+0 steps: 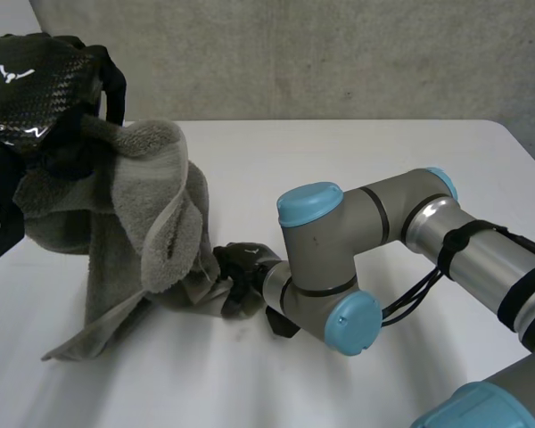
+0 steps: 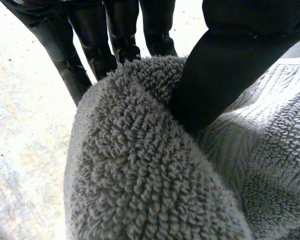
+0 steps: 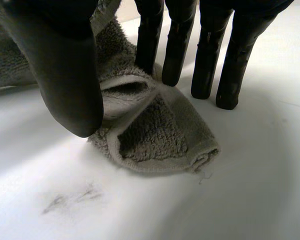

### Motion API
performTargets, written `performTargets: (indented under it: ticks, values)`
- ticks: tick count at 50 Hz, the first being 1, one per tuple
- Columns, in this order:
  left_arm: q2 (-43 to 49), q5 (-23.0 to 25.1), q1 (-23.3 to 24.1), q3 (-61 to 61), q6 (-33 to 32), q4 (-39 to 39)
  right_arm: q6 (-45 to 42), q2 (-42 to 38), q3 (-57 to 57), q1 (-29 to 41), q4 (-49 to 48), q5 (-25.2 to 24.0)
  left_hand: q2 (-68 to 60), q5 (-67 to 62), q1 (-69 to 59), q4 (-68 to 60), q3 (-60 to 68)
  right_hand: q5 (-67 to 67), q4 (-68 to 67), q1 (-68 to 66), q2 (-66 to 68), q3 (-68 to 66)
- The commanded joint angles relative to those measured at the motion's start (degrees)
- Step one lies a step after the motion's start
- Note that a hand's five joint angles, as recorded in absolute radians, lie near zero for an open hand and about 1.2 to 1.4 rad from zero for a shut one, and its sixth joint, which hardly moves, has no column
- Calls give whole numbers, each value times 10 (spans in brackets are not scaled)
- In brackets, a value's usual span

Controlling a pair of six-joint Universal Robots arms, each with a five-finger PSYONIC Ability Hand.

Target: Fold the towel.

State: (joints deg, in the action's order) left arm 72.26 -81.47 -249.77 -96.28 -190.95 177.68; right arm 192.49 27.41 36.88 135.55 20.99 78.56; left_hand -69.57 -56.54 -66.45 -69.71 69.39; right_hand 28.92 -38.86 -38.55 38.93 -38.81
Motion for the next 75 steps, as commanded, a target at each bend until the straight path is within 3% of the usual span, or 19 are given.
performTargets:
  ticks: [1, 6, 7, 9, 16, 22, 34, 41, 51, 59, 69, 75]
  values:
    - [-10, 0, -1, 2, 4, -1, -2, -14, -19, 7, -1, 13, -104, -135, -135, -103, 106, 106, -107, -110, 106, -108]
    - [-11, 0, -2, 3, 5, -1, -2, -12, -18, 12, -9, 15, -104, -135, -135, -103, 106, 275, -276, -279, 275, -276]
    - [-12, -1, -2, 3, 6, -1, -3, -11, -17, 14, -11, 19, -104, -135, -135, -103, 106, 385, -386, -389, 385, -386]
    - [-12, -2, -2, 2, 6, 0, -4, -10, -16, 14, -12, 25, -104, -135, -135, -103, 106, 411, -411, -414, 410, -412]
    - [-11, -3, -16, -1, 6, 1, -3, 37, -3, 10, -21, 60, -104, -135, -135, -103, 106, 411, -411, -414, 411, -412]
    - [-9, -3, -59, -5, 16, 4, -13, 151, 60, -41, -55, 56, -104, -135, -135, -103, 106, 411, -411, -414, 411, -412]
    - [23, 4, -159, -13, 148, 19, -100, 340, 156, -155, -77, 6, -104, -135, -135, -103, 106, 411, -411, -414, 411, -412]
    - [97, 4, -146, -20, 166, 27, -195, 428, 209, -178, -78, 13, -104, -135, -135, -103, 106, 411, -411, -414, 411, -412]
    - [255, 3, -74, 1, 166, 22, -368, 504, 259, -212, -26, 33, -104, -135, -135, -103, 106, 411, -411, -414, 411, -412]
    - [346, 2, -66, 53, 169, 7, -482, 483, 255, -221, 48, 76, -104, -135, -135, -103, 106, 411, -411, -414, 411, -412]
    - [401, 5, -25, 152, 160, -5, -468, 369, 203, -216, 20, 73, -104, -135, -135, -103, 106, 411, -411, -414, 411, -412]
    - [430, 4, -5, 320, 152, -2, -423, 277, 33, -215, -63, 78, -104, -135, -135, -103, 106, 411, -411, -414, 411, -412]
